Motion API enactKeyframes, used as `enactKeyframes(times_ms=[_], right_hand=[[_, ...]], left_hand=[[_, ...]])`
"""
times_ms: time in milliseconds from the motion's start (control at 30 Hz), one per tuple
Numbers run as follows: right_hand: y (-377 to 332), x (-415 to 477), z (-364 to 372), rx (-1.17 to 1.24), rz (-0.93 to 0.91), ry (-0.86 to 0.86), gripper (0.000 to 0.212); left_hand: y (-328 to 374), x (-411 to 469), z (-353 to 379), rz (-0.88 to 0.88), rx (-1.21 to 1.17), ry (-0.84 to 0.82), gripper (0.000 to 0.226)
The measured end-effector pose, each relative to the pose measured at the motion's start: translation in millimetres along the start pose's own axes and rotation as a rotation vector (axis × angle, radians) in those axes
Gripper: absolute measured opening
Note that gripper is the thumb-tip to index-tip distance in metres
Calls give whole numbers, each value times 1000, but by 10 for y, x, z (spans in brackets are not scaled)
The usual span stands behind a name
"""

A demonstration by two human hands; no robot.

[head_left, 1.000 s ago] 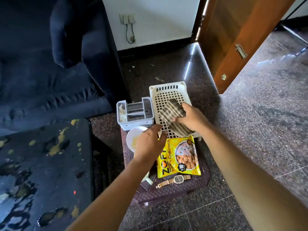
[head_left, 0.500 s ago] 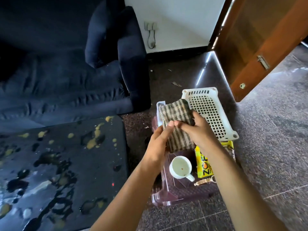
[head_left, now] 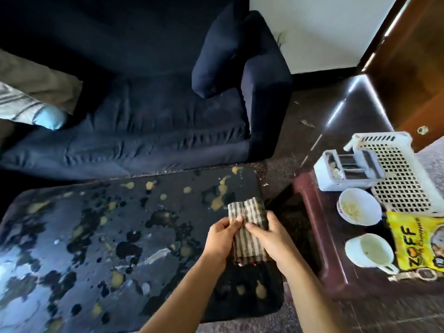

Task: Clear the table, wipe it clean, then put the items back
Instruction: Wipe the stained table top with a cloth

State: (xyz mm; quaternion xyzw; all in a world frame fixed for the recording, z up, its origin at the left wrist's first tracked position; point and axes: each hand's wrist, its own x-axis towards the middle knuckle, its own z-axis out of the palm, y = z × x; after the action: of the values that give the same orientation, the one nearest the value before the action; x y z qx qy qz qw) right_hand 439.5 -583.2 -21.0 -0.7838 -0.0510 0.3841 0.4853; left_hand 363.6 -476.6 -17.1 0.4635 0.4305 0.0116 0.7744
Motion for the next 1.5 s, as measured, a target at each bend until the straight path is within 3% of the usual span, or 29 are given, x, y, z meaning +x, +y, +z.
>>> enactKeyframes(times_ms=[67, 167, 267, 367, 500, 600, 767, 900, 967, 1100, 1267, 1367, 1500], right_hand=[[74, 58, 157, -52, 47, 8, 67], [193, 187, 337, -150, 83, 35, 57], [277, 295, 426, -274, 107, 77, 56], [302, 476, 443, -331, 120, 118, 53], [169, 873, 325, -331, 108, 131, 54], [29, 1151, 226, -328, 85, 127, 55], [-55, 1573, 255, -300, 14, 191, 57], [114, 1759, 360, -932, -116, 327, 67], [198, 1777, 392, -1037, -242, 339, 72], [302, 1903, 436, -1154, -498, 141, 58], [459, 1931, 444, -1279, -636, -3, 66], [499, 1925, 319, -1239, -592, 40, 62], [265, 2280, 391, -1092, -316, 294, 60]], left_hand=[[-84, 101, -214, -19, 69, 48, 15], [-289, 350, -511, -50, 171, 195, 12], [-421, 520, -743, 47, 578, 378, 23], [-415, 646, -840, 195, 1003, 296, 46], [-213, 1009, -886, 288, 1285, 317, 63], [-149, 1198, -964, 223, 1316, 351, 65], [-288, 1272, -1018, 131, 1407, 255, 71], [-294, 1275, -1009, 71, 1424, 213, 76], [-281, 1274, -1002, 42, 1453, 194, 77], [-306, 1304, -944, -5, 1464, 192, 78], [-361, 1320, -847, 3, 1406, 231, 77], [-351, 1317, -833, -2, 1432, 236, 77], [-389, 1339, -884, -3, 1468, 235, 76]])
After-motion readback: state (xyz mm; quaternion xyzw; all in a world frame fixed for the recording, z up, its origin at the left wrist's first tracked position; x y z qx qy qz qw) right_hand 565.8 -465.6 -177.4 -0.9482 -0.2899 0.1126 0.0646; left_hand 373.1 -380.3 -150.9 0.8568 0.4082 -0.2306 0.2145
